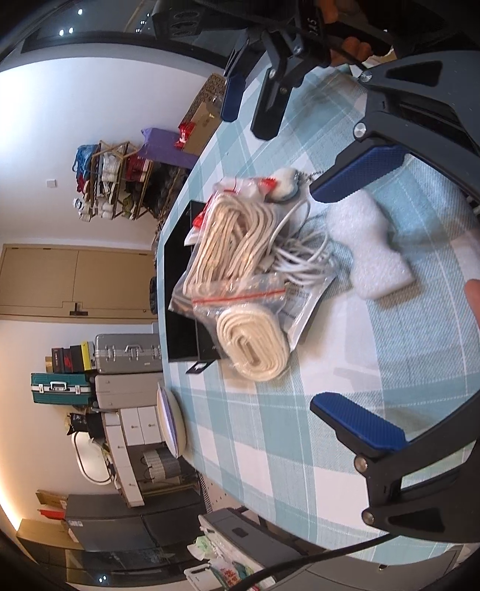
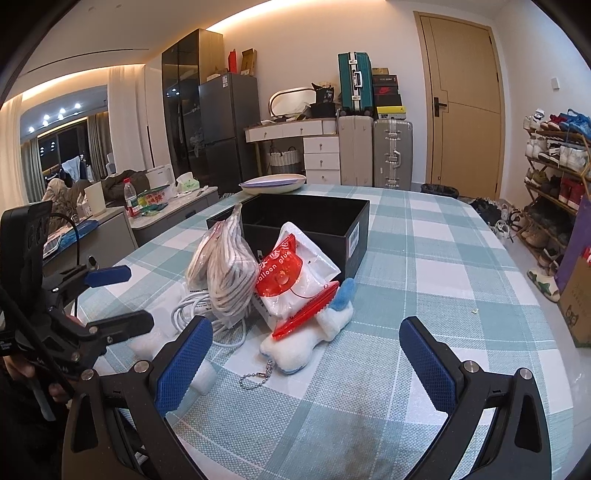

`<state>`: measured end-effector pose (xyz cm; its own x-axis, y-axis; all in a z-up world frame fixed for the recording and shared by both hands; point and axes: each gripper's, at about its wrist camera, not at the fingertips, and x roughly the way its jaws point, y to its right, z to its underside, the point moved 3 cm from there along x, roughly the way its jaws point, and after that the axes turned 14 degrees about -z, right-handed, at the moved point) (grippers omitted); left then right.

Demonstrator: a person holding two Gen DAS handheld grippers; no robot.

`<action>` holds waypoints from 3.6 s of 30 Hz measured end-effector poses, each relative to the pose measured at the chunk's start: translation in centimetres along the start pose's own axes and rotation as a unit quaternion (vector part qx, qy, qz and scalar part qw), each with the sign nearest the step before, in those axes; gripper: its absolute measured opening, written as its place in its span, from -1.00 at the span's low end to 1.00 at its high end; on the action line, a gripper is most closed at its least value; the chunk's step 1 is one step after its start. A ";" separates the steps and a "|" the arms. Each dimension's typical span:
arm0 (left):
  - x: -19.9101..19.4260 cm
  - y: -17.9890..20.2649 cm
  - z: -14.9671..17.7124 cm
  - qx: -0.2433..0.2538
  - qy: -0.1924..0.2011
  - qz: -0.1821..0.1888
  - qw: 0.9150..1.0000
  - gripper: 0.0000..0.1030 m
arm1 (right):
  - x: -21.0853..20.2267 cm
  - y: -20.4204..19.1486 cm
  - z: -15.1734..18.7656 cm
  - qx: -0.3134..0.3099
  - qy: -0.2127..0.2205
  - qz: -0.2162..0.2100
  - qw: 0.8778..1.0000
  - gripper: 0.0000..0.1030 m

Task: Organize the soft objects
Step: 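Grasp the white foam piece with the left tool while the right tool reaches the red balloon glue packet, then lift the foam with the left tool while the right tool grasps and lifts the red packet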

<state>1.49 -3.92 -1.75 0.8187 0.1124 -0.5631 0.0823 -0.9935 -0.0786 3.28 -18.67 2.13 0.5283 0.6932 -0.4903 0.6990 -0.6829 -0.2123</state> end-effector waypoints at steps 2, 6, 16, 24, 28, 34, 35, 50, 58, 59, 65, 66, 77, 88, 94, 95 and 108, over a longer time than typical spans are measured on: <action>0.0 0.6 0.2 0.011 0.000 0.007 1.000 1.00 | 0.0 0.1 0.0 0.002 0.001 0.000 1.000 0.99; -0.1 1.5 0.4 0.034 0.001 0.008 0.999 1.00 | 0.1 0.2 0.1 0.008 -0.002 -0.009 1.000 0.99; 0.9 2.6 1.5 0.056 -0.029 0.027 0.998 0.98 | 0.3 0.3 0.3 0.014 -0.001 -0.008 1.000 0.99; 0.9 3.4 2.2 0.067 -0.036 0.046 0.996 0.61 | 0.5 0.2 0.4 0.019 -0.006 -0.016 1.000 0.99; 0.4 3.9 2.3 0.075 -0.035 0.062 0.995 0.32 | 0.6 0.1 0.3 0.018 -0.007 -0.017 1.000 0.99; -0.6 3.3 1.5 0.067 -0.023 0.071 0.995 0.31 | 1.5 0.1 -0.2 0.015 -0.019 0.002 1.000 0.99; -0.6 3.1 1.3 0.064 -0.022 0.072 0.995 0.31 | 1.7 0.3 -0.3 0.014 -0.024 0.006 1.000 0.99; -1.9 0.2 -1.0 0.015 0.013 0.067 0.998 0.31 | 6.2 0.1 -2.0 -0.067 -0.099 0.090 0.989 0.81; -1.5 -1.4 -1.7 -0.007 0.014 0.055 0.998 0.31 | 7.7 -0.7 -2.6 -0.117 -0.113 0.105 0.981 0.59; -1.4 -1.5 -1.7 -0.009 0.013 0.053 0.998 0.31 | 7.8 -0.7 -2.7 -0.119 -0.113 0.102 0.981 0.53; -1.0 -2.1 -1.9 -0.017 0.015 0.048 0.999 0.31 | 7.7 -0.8 -2.4 -0.114 -0.112 0.077 0.984 0.14; -1.0 -2.3 -2.1 -0.019 0.017 0.047 0.999 0.31 | 7.4 -0.9 -2.3 -0.110 -0.107 0.070 0.986 -0.05; -0.8 -3.2 -3.5 -0.027 0.030 0.032 0.999 0.31 | 3.5 -0.4 -2.1 -0.077 -0.051 0.062 0.994 -0.16; -0.4 -4.6 -5.9 -0.041 0.047 0.008 0.998 0.31 | -1.7 0.6 -5.7 -0.025 0.048 0.039 0.998 -0.16; 0.0 -5.5 -8.2 -0.052 0.063 -0.006 0.997 0.31 | -3.8 0.8 -8.8 -0.002 0.094 0.009 0.996 -0.16; 0.1 -5.7 -8.7 -0.054 0.066 -0.007 0.996 0.31 | -4.1 0.8 -9.3 0.002 0.100 0.004 0.995 -0.16; 3.4 -6.0 -12.0 -0.071 0.065 -0.011 0.995 0.31 | -2.2 0.8 -12.1 0.017 0.093 -0.030 0.995 -0.16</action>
<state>10.63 2.18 6.65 0.8816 0.1404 -0.4507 0.1737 -0.9842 0.0332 8.49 -17.96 13.24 0.5689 0.7611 -0.3116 0.7162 -0.6447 -0.2671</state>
